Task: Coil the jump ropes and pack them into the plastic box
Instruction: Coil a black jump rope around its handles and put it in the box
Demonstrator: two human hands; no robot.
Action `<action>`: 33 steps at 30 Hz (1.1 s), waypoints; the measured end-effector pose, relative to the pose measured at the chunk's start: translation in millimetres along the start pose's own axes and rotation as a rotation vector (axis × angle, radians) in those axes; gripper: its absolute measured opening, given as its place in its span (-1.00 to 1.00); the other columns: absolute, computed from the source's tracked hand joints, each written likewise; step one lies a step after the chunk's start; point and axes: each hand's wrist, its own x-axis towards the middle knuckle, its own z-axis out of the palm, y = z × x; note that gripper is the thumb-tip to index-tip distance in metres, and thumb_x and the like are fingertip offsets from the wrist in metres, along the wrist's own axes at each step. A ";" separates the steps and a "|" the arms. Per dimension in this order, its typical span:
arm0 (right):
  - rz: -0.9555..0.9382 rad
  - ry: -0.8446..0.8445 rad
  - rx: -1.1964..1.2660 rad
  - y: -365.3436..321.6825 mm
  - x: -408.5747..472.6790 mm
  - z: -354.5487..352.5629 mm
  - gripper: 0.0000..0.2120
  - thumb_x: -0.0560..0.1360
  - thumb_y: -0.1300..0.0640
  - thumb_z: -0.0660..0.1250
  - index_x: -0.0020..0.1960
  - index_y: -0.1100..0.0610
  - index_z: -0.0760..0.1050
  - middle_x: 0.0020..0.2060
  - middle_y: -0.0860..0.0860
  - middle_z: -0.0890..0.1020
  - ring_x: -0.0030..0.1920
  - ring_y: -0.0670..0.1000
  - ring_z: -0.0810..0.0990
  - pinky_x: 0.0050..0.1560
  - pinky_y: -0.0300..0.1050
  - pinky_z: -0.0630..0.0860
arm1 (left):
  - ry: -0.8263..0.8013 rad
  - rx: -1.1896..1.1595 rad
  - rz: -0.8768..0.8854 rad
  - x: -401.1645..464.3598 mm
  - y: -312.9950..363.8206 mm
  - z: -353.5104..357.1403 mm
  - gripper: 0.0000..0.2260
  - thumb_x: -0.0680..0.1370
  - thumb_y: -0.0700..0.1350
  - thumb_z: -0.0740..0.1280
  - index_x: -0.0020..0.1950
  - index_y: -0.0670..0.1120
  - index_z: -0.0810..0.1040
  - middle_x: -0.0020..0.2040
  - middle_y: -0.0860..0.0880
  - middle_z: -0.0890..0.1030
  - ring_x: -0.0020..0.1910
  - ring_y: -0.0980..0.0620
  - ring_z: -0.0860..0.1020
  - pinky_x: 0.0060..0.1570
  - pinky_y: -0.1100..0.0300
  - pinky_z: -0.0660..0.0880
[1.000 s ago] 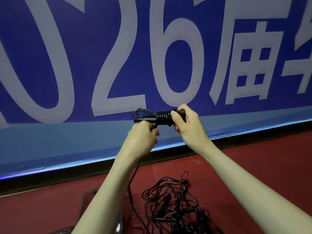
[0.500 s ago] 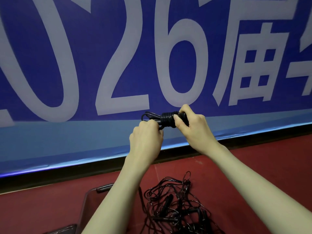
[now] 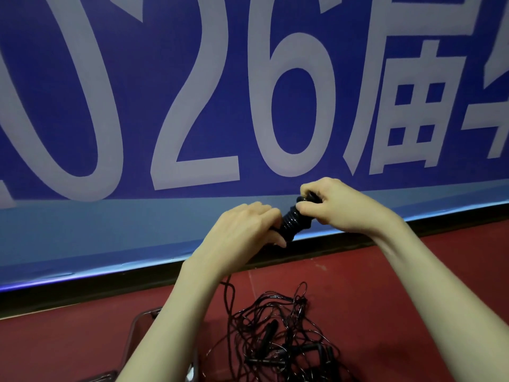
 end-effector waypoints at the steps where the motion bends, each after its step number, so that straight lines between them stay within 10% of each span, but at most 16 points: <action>1: 0.002 -0.028 0.036 1.5 -1.1 -0.8 -0.72 0.54 0.15 0.31 -0.31 0.17 0.33 -0.47 0.00 0.37 -0.45 -0.04 0.28 -0.40 -0.14 0.23 | -0.021 -0.063 -0.034 -0.7 0.5 0.1 -0.78 0.49 0.02 0.41 -0.12 -0.06 0.43 -0.27 0.12 0.36 -0.25 0.12 0.30 -0.28 0.14 0.24; 9: 0.003 -0.147 0.437 13.0 -12.6 -3.4 -0.73 0.57 0.24 0.27 -0.22 0.37 0.34 -0.44 0.04 0.30 -0.50 -0.06 0.19 -0.50 -0.21 0.09 | -0.097 -0.683 -0.253 -3.1 -1.7 -4.7 -0.82 0.43 -0.11 0.47 -0.18 -0.02 0.46 -0.29 0.11 0.52 -0.31 0.11 0.40 -0.29 0.28 0.34; 19: -0.116 -0.193 0.494 22.1 -13.7 -1.5 -0.80 0.63 0.20 0.23 -0.12 0.28 0.34 -0.45 0.03 0.43 -0.45 -0.04 0.37 -0.41 -0.24 0.34 | -0.205 -0.815 -0.388 -5.1 -4.2 -0.9 -0.72 0.43 0.14 0.35 -0.05 -0.05 0.54 -0.07 -0.15 0.65 -0.17 0.02 0.54 -0.14 0.15 0.41; 26: -0.104 -0.240 0.395 23.3 -11.8 11.0 -0.87 0.61 0.20 0.27 0.08 0.22 0.34 -0.28 0.03 0.57 -0.26 0.02 0.58 -0.15 -0.13 0.53 | -0.094 -0.684 -0.399 -6.5 -14.1 -3.0 -0.83 0.45 -0.07 0.49 0.00 0.04 0.58 -0.20 0.27 0.60 -0.21 0.26 0.54 -0.16 0.39 0.40; 33: -0.039 -0.249 0.347 14.3 -8.8 16.4 -0.76 0.52 -0.02 0.36 0.03 0.15 0.55 -0.40 0.01 0.51 -0.39 0.00 0.41 -0.37 -0.23 0.32 | -0.072 -0.557 -0.333 -8.1 -6.6 -8.0 -0.82 0.41 -0.06 0.51 -0.05 0.03 0.58 -0.15 0.11 0.62 -0.16 0.16 0.53 -0.11 0.21 0.46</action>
